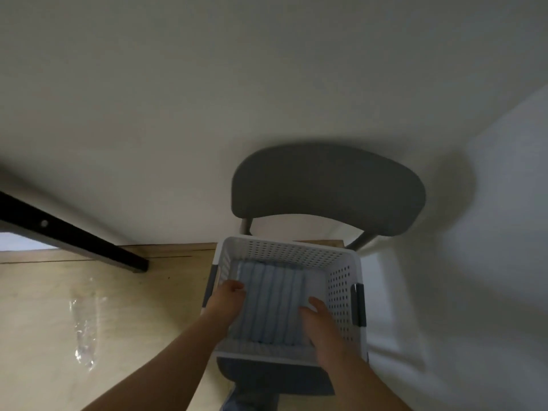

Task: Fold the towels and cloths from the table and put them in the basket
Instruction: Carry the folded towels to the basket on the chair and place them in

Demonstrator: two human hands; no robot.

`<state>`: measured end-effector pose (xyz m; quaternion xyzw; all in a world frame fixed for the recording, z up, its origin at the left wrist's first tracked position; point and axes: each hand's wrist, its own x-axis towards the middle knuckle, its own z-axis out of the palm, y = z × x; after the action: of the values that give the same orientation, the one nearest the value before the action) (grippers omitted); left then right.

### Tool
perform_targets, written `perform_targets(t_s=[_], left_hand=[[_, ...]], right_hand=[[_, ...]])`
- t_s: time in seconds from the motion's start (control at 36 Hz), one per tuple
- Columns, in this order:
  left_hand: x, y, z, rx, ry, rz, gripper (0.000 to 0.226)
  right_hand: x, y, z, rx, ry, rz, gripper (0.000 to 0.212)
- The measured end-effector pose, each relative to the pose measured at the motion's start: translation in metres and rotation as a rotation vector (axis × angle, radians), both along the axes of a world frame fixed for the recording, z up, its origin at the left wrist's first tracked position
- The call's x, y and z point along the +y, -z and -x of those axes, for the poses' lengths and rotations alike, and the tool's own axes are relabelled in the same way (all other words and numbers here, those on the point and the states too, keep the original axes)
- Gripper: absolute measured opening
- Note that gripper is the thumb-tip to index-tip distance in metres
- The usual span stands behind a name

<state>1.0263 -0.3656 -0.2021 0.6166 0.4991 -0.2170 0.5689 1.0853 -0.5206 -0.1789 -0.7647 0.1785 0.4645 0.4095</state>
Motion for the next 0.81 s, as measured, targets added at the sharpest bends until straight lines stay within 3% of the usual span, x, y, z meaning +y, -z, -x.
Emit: perform_targets(t_s=[0.06,0.19,0.39,0.47,0.58,0.81], left_hand=[[-0.007,-0.019,0.007,-0.035,-0.019,0.005,0.016],[-0.038,-0.067,0.041,-0.195,-0.121,0.004,0.024],[-0.101,-0.113,0.139,-0.360,-0.329,0.018,0.010],[-0.121,-0.124,0.190,-0.357,-0.350,0.027,0.011],[-0.136,-0.138,0.252,-0.352,-0.382,0.006,0.016],[-0.143,-0.143,0.385,-0.403,-0.359,0.026,0.009]], right_hand=[[-0.004,-0.009,0.009,-0.028,0.006,-0.022,0.036],[-0.018,-0.028,0.040,-0.088,0.089,-0.026,0.015],[-0.055,-0.070,0.130,-0.102,0.150,-0.231,0.017],[-0.073,-0.080,0.179,-0.058,0.149,-0.259,0.023],[-0.096,-0.092,0.245,-0.074,0.128,-0.236,0.014],[-0.118,-0.102,0.379,-0.241,0.100,-0.289,0.018]])
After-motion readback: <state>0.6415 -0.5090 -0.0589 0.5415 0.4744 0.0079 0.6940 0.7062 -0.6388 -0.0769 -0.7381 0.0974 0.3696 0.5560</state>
